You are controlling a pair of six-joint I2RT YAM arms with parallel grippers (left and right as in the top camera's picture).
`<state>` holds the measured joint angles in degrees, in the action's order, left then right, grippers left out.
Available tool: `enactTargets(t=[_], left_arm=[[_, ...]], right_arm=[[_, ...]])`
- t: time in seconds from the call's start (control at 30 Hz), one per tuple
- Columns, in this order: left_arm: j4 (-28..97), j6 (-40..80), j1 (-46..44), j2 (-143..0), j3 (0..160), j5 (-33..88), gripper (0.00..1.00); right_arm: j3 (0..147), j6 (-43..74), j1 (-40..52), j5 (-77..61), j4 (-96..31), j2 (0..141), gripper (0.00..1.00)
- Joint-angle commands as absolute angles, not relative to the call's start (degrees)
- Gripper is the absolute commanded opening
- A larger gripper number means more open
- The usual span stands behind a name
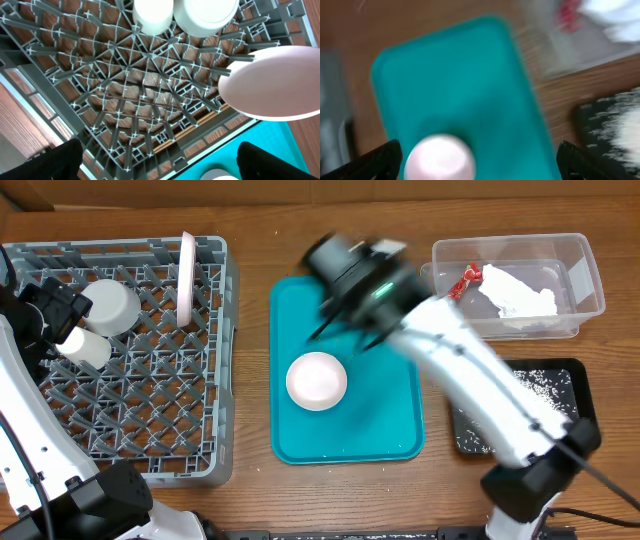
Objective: Sort waste into correct bins and load items into the dishwasher
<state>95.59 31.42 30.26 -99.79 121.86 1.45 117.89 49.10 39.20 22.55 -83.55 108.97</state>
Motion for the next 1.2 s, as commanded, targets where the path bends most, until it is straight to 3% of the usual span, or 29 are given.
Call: enactTargets(t=[0.0, 0.2, 0.5, 0.6, 0.7, 0.8, 0.9, 1.17], left_arm=[[95.5, 31.9, 30.2, -100.0, 122.3, 1.1, 1.00], [95.5, 31.9, 30.2, -100.0, 122.3, 1.1, 1.00], [93.8, 33.1, 30.2, -100.0, 122.3, 1.8, 1.00], [96.3, 34.4, 30.1, -100.0, 122.2, 15.7, 1.00], [96.8, 27.0, 27.7, -100.0, 121.2, 28.6, 1.00], [96.8, 18.3, 21.4, -100.0, 120.0, 34.1, 1.00], [96.8, 13.7, 11.7, -100.0, 118.2, 31.0, 1.00], [88.1, 20.4, -18.9, -100.0, 104.2, 12.1, 1.00]], right_arm=[[123.6, 49.1, 27.1, 28.5, -89.8, 106.7, 1.00], [123.7, 49.1, 6.9, 28.8, -97.1, 106.8, 1.00], [123.7, 49.1, -14.8, 27.8, -89.6, 106.8, 1.00], [123.7, 49.1, -19.6, 27.8, -87.4, 106.8, 1.00], [123.7, 49.1, -22.1, 27.8, -87.3, 106.8, 1.00], [123.7, 49.1, -23.6, 27.8, -87.3, 106.8, 1.00], [123.7, 49.1, -24.0, 27.8, -87.3, 106.8, 1.00], [123.7, 49.1, -24.0, 27.8, -87.3, 106.8, 1.00]])
